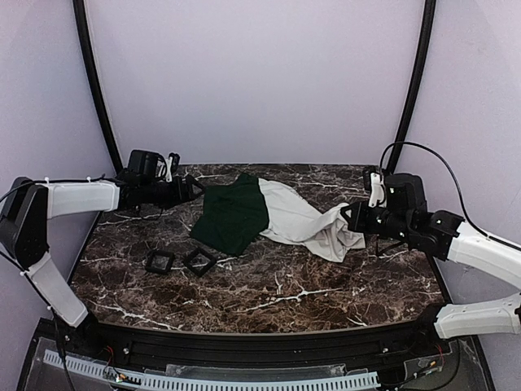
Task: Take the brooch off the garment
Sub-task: Flatten out the crumpled clothing at the center of the board.
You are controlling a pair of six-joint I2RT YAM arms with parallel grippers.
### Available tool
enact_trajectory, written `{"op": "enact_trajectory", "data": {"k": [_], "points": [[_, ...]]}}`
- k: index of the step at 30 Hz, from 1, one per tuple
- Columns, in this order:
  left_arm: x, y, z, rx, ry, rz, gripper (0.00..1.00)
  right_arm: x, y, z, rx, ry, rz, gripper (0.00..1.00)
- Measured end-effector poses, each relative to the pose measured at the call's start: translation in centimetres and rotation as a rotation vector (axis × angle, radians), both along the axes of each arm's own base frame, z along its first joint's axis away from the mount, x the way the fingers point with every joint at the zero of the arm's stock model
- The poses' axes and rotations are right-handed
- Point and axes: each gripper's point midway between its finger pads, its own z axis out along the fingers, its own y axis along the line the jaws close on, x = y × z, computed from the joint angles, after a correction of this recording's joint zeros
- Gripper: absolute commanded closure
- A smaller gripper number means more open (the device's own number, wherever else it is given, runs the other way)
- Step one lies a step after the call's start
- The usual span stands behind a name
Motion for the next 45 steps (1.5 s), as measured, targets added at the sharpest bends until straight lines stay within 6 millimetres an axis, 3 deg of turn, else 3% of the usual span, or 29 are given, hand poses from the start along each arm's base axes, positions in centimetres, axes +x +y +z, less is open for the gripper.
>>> {"op": "enact_trajectory", "data": {"k": [2,3,5,8,13,18,34,38,42,45], "points": [[0.1,-0.3,-1.6,0.039,0.037,0.015,0.17,0.2,0.2,-0.3,0.001,0.006,0.002,1.0],[0.2,-0.3,-2.5,0.058,0.055,0.025,0.24,0.2,0.4,-0.5,0.0,0.012,0.006,1.0],[0.1,0.0,-5.3,0.123,0.116,0.046,0.31,0.4,0.6,-0.9,-0.002,0.022,0.012,1.0],[-0.2,0.7,-8.7,0.21,0.192,0.067,0.34,0.6,0.9,-1.1,0.001,0.024,0.014,1.0],[-0.9,1.9,-11.5,0.303,0.252,0.082,0.38,0.8,1.1,-0.9,0.007,0.016,0.015,1.0],[-0.8,2.1,-12.9,0.341,0.274,0.072,0.5,0.9,1.2,-1.1,0.006,0.018,0.015,1.0],[-1.6,0.2,-13.3,0.314,0.288,0.0,0.57,1.1,1.2,-1.5,0.006,0.028,0.011,1.0],[-1.9,-0.3,-13.4,0.311,0.289,-0.013,0.71,1.1,1.2,-1.5,0.01,0.03,0.009,1.0],[-2.0,-0.4,-13.6,0.309,0.298,-0.012,0.91,1.0,1.2,-1.4,0.013,0.03,0.007,1.0],[-2.1,-0.4,-13.7,0.304,0.31,-0.01,0.99,1.0,1.1,-1.3,0.012,0.028,0.004,1.0]]}}
